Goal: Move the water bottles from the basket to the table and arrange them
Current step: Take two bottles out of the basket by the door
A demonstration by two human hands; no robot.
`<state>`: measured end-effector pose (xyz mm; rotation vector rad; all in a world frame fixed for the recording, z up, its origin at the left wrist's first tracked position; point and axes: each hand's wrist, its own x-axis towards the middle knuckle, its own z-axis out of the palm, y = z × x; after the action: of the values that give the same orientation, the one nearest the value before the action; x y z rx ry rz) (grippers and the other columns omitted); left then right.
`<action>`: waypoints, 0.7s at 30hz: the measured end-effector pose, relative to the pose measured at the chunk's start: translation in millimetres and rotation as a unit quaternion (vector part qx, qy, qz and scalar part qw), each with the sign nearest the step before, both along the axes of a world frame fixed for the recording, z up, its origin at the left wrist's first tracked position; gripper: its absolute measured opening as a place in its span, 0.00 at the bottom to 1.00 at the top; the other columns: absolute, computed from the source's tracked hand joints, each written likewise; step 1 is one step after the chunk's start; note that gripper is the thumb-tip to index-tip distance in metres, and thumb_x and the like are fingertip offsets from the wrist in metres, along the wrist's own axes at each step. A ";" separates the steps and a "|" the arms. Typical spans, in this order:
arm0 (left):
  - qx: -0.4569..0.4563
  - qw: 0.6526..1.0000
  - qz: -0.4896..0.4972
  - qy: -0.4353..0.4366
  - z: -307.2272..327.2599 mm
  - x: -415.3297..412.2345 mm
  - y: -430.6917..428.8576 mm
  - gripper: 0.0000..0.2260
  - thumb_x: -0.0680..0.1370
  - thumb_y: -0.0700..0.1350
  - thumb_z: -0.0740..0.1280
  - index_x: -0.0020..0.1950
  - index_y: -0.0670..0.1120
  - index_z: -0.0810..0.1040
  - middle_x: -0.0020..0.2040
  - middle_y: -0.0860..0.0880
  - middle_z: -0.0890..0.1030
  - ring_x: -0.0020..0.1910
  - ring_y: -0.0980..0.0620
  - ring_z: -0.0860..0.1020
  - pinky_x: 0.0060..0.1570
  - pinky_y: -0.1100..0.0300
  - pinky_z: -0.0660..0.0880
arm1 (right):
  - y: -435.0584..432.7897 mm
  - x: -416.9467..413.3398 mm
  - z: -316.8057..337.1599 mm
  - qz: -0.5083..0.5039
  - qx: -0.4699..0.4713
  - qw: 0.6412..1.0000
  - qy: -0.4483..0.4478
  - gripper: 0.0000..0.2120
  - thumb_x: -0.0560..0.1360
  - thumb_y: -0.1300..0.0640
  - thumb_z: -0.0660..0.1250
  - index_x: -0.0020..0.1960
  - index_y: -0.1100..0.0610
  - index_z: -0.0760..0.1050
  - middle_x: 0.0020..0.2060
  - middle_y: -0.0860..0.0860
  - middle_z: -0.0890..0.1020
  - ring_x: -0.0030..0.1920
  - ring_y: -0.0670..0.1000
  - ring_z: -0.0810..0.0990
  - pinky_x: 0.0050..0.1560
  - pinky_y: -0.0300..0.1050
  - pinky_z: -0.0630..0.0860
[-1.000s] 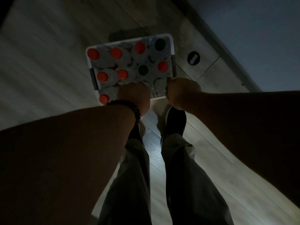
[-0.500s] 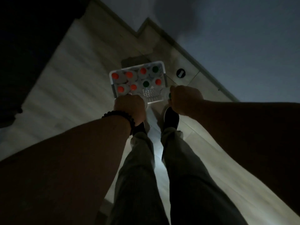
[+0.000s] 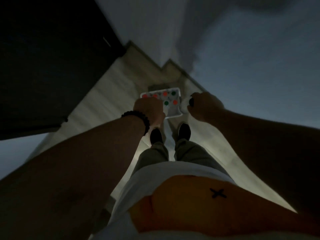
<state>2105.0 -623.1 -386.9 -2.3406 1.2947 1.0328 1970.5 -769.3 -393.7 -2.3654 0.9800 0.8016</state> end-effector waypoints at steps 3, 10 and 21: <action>-0.075 0.994 0.075 0.007 33.6 5.5 3.9 0.18 0.81 0.54 0.66 0.66 0.45 0.79 0.61 0.43 0.82 0.58 0.42 0.80 0.55 0.52 0.77 | -2.7 -0.3 39.6 -0.018 -0.008 0.998 -0.055 0.14 0.82 0.49 0.64 0.61 0.58 0.77 0.49 0.55 0.82 0.45 0.53 0.80 0.45 0.49 0.82; -0.221 0.961 0.159 0.048 110.1 31.9 8.1 0.13 0.80 0.50 0.71 0.54 0.41 0.80 0.49 0.45 0.82 0.48 0.47 0.81 0.51 0.53 0.79 | -13.4 -1.1 122.6 -0.087 0.000 0.977 -0.197 0.13 0.79 0.48 0.71 0.59 0.55 0.80 0.52 0.53 0.84 0.48 0.53 0.81 0.48 0.43 0.76; -0.452 0.884 0.120 0.010 241.8 65.1 -13.3 0.15 0.77 0.51 0.75 0.60 0.44 0.82 0.54 0.46 0.80 0.51 0.51 0.77 0.54 0.58 0.73 | -41.1 15.4 243.6 -0.042 -0.049 0.900 -0.432 0.12 0.77 0.44 0.72 0.55 0.51 0.80 0.50 0.49 0.78 0.50 0.49 0.77 0.52 0.48 0.76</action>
<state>2170.1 -636.4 -145.2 -3.2270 1.7987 0.5371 1985.9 -810.4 -150.1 -2.3403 0.7133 -0.3568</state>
